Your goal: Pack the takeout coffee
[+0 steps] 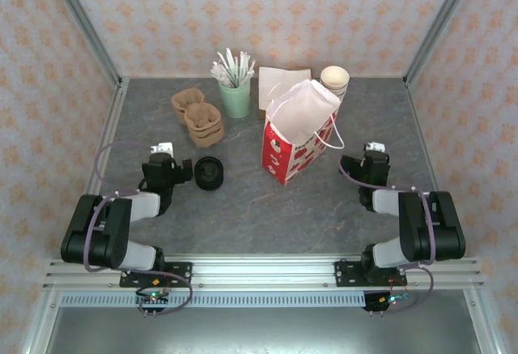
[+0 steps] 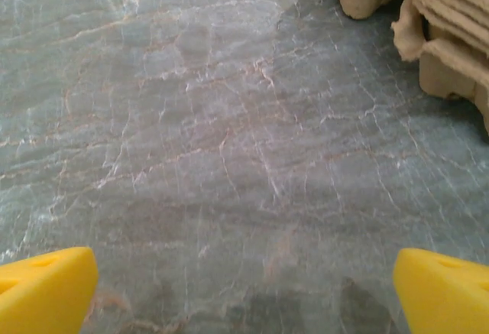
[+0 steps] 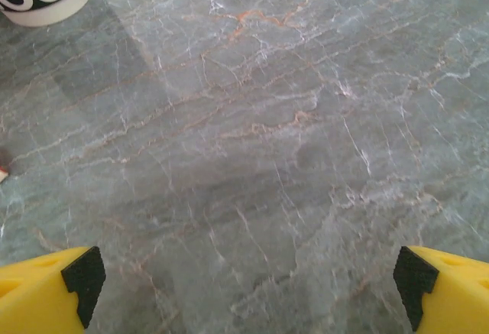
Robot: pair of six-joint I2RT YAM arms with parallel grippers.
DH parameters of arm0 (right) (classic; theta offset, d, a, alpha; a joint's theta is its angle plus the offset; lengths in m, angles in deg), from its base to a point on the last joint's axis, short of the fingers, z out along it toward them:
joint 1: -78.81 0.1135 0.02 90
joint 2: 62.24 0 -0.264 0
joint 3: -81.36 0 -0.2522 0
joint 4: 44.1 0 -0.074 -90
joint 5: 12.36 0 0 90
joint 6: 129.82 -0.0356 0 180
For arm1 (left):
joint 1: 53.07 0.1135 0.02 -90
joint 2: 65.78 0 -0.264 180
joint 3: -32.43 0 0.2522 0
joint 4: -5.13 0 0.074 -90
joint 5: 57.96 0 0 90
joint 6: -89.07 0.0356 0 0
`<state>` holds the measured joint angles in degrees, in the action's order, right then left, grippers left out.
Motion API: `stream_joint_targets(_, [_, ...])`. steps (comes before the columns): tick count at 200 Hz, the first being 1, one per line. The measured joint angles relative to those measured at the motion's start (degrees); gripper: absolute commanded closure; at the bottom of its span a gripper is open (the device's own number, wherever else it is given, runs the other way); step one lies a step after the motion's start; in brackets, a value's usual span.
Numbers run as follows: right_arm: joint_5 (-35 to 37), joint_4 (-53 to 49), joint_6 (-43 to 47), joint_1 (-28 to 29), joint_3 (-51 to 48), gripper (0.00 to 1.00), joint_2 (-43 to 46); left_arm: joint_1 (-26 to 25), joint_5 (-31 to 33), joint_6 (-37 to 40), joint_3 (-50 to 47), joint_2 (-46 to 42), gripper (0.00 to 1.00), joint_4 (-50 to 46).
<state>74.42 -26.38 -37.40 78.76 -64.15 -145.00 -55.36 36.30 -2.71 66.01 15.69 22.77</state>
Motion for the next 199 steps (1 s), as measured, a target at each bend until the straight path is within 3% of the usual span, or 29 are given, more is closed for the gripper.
stream_joint_targets(155, [1.55,9.14,-0.07,0.15,2.12,0.01,-3.63,-0.37,4.94,0.33,2.27,3.37,0.00,9.99])
stream_joint_targets(190, [3.82,3.89,-0.83,0.28,4.13,0.00,0.61,-1.05,8.31,-0.02,2.58,-3.41,0.00,5.20])
stream_joint_targets(199, [4.72,0.81,-1.40,0.28,5.53,0.05,2.82,-1.42,9.66,-0.57,3.21,-6.95,0.00,2.56])
